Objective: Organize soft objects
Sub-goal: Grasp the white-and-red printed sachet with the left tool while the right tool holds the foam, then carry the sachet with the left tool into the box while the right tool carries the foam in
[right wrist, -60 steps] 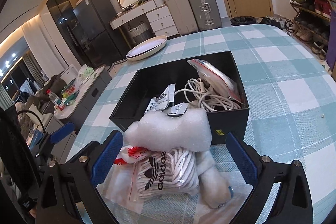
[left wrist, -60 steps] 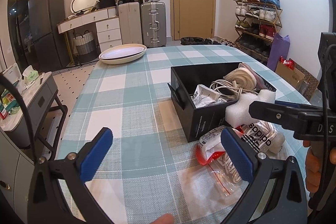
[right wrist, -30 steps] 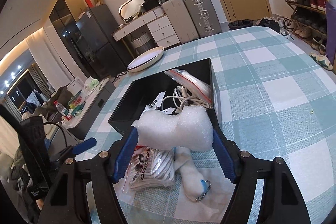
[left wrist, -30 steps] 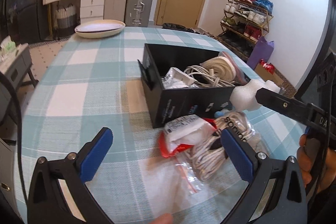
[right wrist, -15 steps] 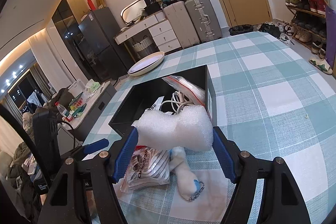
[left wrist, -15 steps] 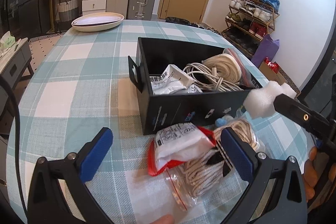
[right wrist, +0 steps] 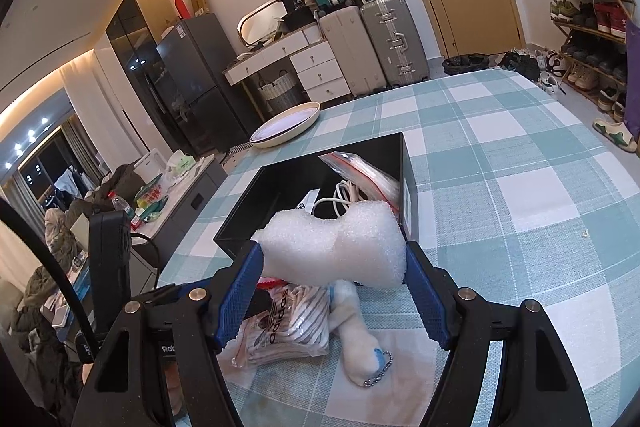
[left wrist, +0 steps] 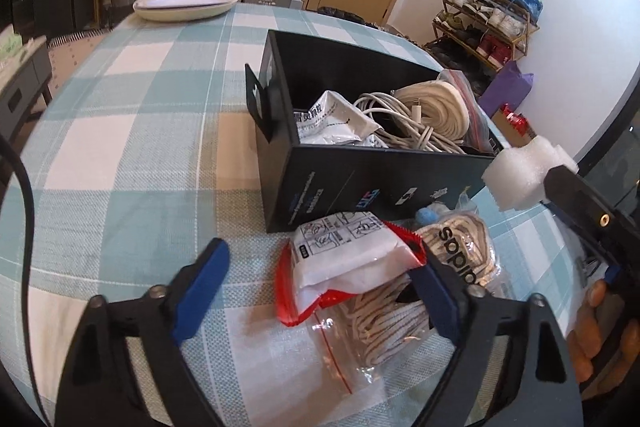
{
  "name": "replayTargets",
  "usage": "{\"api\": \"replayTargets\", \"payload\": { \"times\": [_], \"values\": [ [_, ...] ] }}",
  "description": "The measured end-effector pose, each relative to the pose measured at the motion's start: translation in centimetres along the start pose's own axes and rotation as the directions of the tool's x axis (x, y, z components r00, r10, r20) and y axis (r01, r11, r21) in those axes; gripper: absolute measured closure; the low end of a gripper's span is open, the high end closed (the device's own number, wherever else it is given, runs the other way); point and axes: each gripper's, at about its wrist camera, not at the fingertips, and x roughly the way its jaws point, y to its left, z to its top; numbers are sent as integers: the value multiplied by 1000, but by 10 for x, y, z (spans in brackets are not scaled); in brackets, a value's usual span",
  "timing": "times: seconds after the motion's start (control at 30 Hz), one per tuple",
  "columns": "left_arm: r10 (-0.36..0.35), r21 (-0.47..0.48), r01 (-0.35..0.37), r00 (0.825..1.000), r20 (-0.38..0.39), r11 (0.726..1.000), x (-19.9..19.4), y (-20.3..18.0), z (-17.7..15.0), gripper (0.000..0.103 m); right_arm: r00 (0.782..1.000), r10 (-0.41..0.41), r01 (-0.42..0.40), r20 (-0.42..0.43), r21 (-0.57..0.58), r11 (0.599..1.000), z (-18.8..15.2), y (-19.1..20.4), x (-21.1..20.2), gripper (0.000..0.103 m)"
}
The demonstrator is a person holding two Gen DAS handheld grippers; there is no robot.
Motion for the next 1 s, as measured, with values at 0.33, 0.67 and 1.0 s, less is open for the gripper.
{"api": "replayTargets", "payload": {
  "times": [0.33,0.67,1.0],
  "values": [
    [-5,-7,5,1000,21,1000,-10,2,-9,53,1000,0,0,8,-5,1000,1,0,1,31],
    [33,35,-38,993,114,999,-40,-4,-6,53,1000,-5,5,23,-13,1000,3,0,-2,31],
    [51,83,-67,983,179,994,-58,-13,12,53,999,-32,34,43,-35,999,12,4,-5,31]
  ]
}}
